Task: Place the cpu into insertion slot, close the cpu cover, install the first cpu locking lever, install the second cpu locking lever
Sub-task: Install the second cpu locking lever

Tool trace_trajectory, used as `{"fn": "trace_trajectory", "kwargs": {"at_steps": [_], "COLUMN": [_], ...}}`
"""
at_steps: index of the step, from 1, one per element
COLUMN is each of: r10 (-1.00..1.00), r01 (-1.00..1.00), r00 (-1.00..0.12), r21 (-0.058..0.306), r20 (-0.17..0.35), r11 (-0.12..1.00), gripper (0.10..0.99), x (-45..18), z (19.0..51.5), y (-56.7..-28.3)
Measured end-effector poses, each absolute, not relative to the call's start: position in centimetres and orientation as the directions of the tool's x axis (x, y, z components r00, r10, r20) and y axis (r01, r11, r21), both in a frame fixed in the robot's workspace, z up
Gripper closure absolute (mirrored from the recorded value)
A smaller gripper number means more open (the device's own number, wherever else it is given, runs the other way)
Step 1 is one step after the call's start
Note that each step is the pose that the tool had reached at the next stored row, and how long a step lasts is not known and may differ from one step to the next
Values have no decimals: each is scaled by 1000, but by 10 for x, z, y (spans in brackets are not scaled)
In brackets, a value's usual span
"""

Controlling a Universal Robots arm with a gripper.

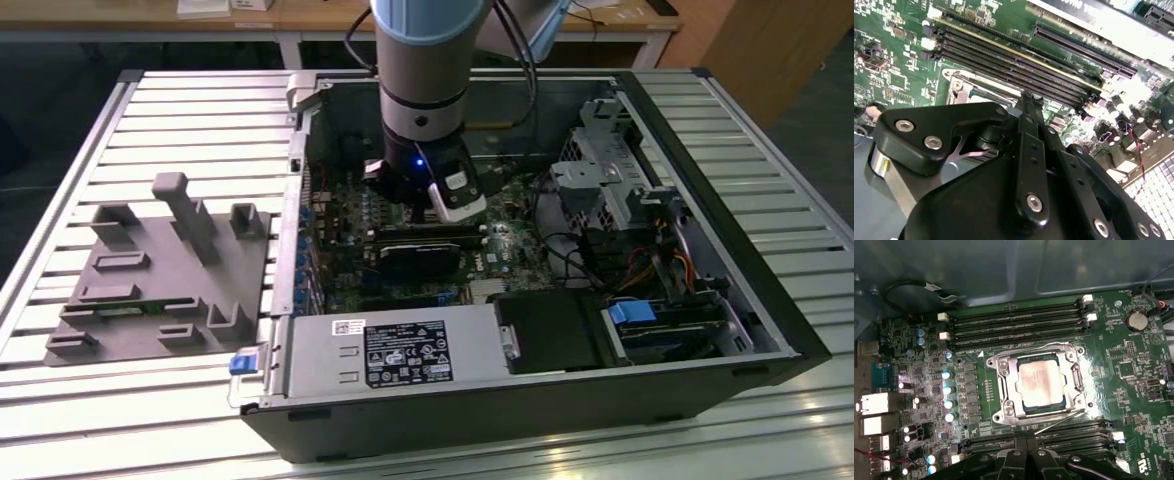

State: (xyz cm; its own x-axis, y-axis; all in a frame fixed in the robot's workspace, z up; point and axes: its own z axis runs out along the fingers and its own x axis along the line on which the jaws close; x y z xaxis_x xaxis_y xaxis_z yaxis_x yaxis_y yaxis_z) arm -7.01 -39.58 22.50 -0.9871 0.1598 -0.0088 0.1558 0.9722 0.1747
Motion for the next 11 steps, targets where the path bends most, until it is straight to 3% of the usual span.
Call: {"fn": "trace_trajectory", "kwargs": {"at_steps": [11], "r10": [160], "r01": [156], "r00": [-987], "r21": [205], "r20": [-4], "r11": [966], "gripper": [984], "x": [-72], "z": [218], "y": [-400]}}
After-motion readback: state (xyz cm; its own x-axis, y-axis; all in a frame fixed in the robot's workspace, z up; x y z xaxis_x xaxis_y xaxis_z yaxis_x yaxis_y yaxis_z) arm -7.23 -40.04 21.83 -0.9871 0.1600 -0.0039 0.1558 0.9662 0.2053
